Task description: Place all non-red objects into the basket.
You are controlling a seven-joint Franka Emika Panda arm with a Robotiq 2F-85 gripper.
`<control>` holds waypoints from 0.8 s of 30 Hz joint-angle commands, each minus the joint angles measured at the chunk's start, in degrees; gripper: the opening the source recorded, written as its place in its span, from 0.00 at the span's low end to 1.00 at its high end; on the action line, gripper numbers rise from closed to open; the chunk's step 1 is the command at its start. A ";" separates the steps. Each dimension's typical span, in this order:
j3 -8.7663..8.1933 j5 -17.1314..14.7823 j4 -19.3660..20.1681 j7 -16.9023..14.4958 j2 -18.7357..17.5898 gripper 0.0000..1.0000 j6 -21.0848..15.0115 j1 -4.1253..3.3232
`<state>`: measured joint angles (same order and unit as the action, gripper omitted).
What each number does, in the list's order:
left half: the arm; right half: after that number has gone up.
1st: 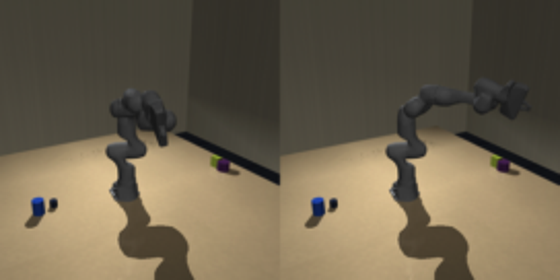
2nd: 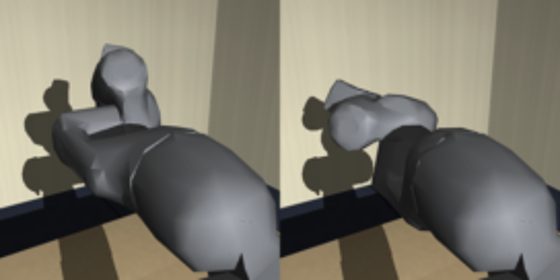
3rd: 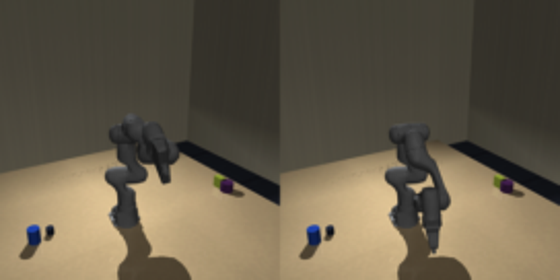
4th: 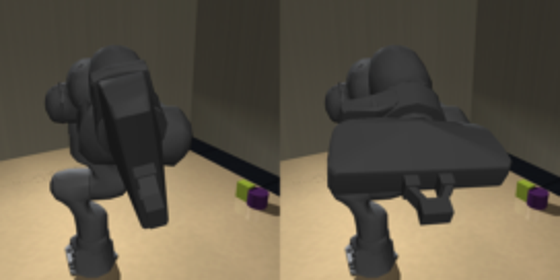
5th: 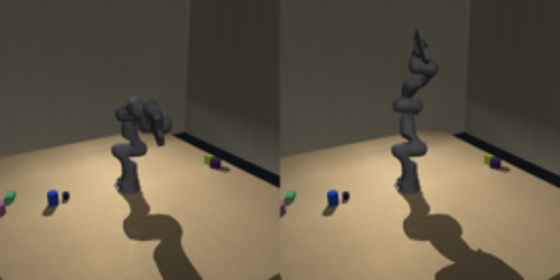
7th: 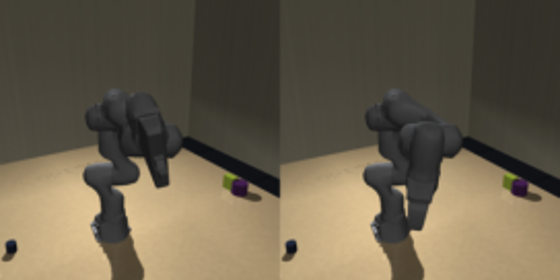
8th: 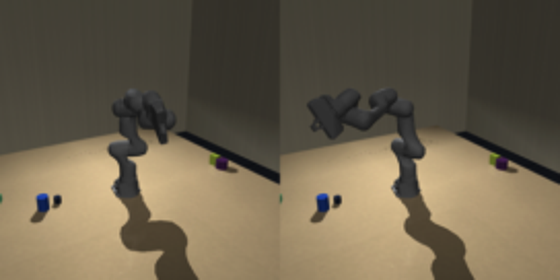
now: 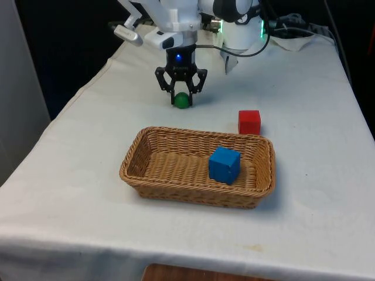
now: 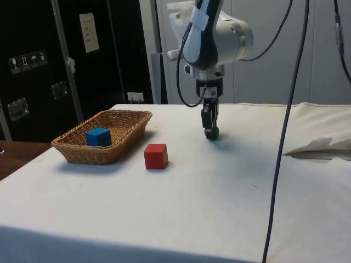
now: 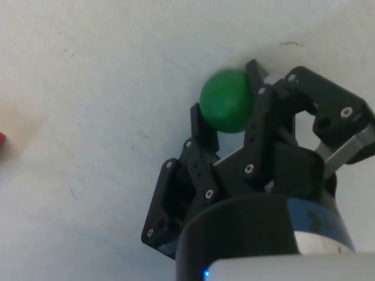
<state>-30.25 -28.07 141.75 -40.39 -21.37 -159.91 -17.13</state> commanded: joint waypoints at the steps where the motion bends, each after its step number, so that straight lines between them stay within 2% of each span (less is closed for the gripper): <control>1: 0.06 0.00 0.00 0.00 0.00 0.00 0.00 0.00; 2: 0.97 -1.26 0.17 -0.80 0.46 0.00 -1.03 0.57; 6: 1.03 -1.26 0.23 -0.80 0.40 0.00 -1.09 0.57; 10: -0.11 -0.06 0.29 0.06 1.26 0.00 -0.63 -0.11; 11: 0.00 0.00 0.00 0.06 0.40 0.00 -0.34 0.00; 13: -0.86 0.69 0.57 0.63 2.29 0.00 -0.23 -0.57; 18: -1.55 1.72 0.97 1.49 4.41 0.00 0.52 -0.80; 19: -0.46 0.46 0.92 0.34 4.64 0.00 0.23 0.00; 20: -1.66 2.01 1.03 1.72 4.87 0.00 0.63 -0.80; 24: -2.18 3.32 1.15 2.81 6.93 0.00 1.55 -0.74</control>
<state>-31.28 -26.47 142.84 -39.02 -14.21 -158.59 -17.13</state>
